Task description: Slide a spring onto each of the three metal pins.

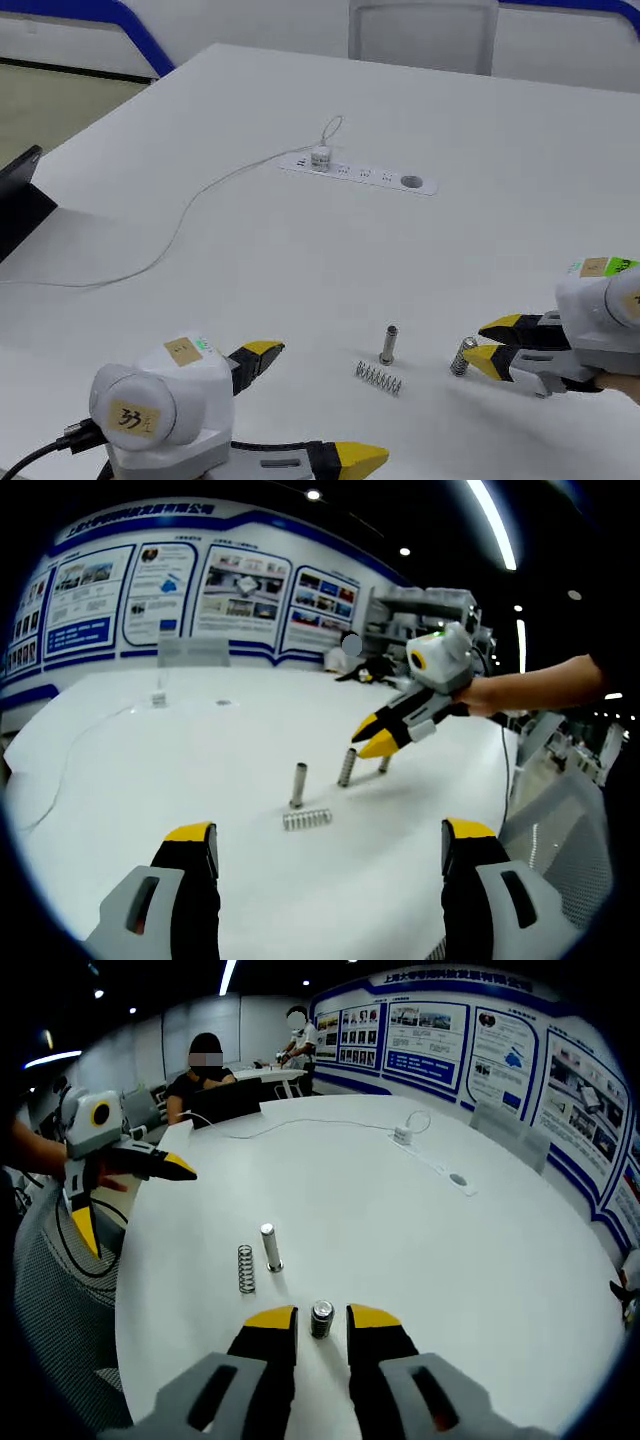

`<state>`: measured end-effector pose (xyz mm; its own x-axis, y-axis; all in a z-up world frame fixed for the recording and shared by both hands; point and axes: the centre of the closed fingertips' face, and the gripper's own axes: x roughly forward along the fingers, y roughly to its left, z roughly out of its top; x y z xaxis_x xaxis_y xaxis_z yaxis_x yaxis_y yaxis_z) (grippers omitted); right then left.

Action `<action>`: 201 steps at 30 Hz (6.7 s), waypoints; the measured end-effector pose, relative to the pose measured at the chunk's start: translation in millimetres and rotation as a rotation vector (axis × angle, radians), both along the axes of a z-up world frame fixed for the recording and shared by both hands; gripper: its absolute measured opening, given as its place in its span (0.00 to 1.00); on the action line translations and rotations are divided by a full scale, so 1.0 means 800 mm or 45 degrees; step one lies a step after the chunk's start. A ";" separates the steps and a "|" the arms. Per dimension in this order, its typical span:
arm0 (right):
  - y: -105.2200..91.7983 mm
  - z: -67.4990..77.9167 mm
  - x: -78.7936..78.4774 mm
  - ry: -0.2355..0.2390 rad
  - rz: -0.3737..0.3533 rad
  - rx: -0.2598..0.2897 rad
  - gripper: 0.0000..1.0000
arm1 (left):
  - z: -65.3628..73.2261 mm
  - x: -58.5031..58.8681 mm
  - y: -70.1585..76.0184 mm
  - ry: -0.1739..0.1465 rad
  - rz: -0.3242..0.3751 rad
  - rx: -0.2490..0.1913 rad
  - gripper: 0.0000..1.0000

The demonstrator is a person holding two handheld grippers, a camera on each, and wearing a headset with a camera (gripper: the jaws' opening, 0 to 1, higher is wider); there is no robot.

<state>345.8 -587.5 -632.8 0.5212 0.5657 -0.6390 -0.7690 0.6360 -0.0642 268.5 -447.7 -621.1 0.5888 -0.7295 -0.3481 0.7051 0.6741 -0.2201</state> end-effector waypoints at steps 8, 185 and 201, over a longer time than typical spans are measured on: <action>0.034 0.042 -0.008 -0.136 0.020 0.136 0.20 | -0.001 0.000 -0.001 0.011 -0.002 -0.005 0.94; 0.104 0.131 -0.127 -0.171 0.547 0.303 0.10 | 0.067 -0.029 -0.056 -0.501 -0.398 0.184 0.33; 0.088 0.121 -0.099 -0.177 0.470 0.246 0.10 | 0.079 -0.018 -0.019 -0.441 -0.173 0.015 0.54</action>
